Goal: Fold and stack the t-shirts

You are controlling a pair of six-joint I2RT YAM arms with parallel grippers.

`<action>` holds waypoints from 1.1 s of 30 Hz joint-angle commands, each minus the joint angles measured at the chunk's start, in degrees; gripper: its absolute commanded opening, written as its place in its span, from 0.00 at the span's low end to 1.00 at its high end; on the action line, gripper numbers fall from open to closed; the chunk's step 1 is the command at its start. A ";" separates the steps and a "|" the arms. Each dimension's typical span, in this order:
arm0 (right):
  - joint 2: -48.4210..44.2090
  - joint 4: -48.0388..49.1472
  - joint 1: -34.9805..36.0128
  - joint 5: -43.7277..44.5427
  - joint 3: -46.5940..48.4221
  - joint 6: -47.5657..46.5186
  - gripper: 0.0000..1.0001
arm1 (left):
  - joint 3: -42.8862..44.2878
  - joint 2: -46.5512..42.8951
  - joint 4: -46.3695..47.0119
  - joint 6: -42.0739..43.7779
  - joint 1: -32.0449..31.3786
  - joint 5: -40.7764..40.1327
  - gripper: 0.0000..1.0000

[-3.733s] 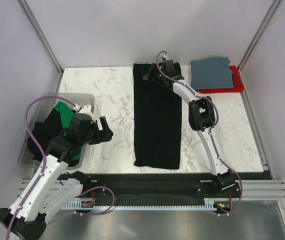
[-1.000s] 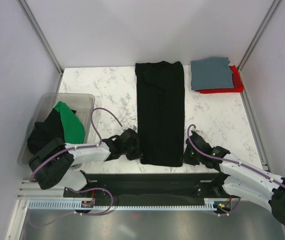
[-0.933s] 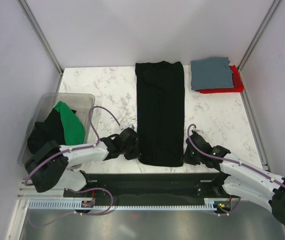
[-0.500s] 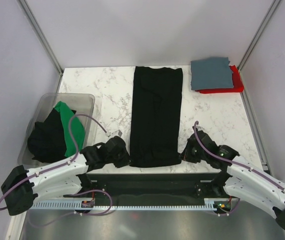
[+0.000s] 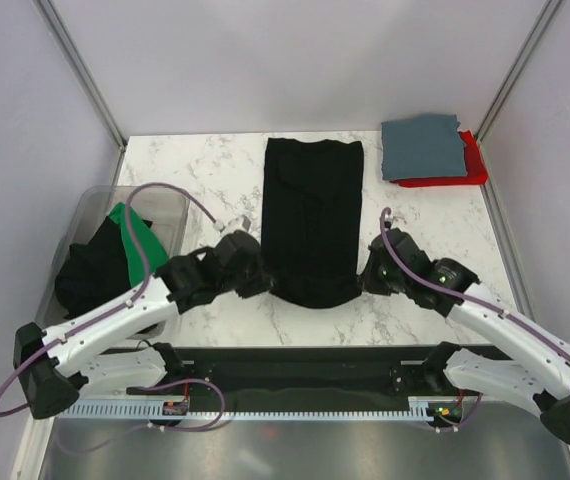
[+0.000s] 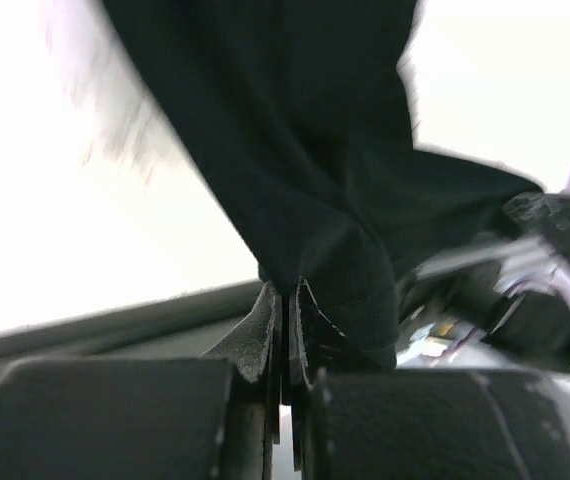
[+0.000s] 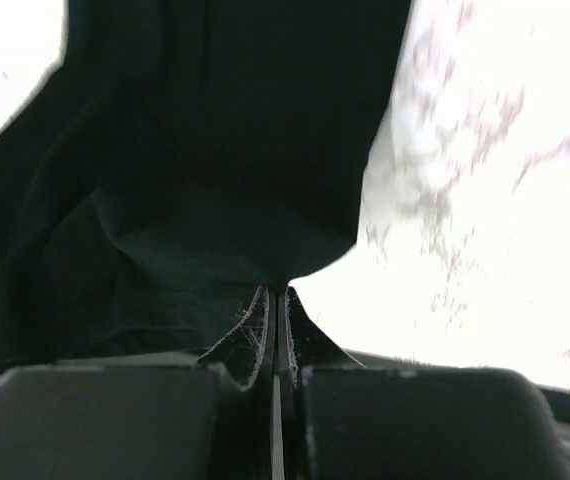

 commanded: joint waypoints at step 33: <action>50.77 12.79 -23.66 1.17 39.39 -22.63 0.00 | 54.77 60.45 -3.13 29.86 33.41 18.66 0.04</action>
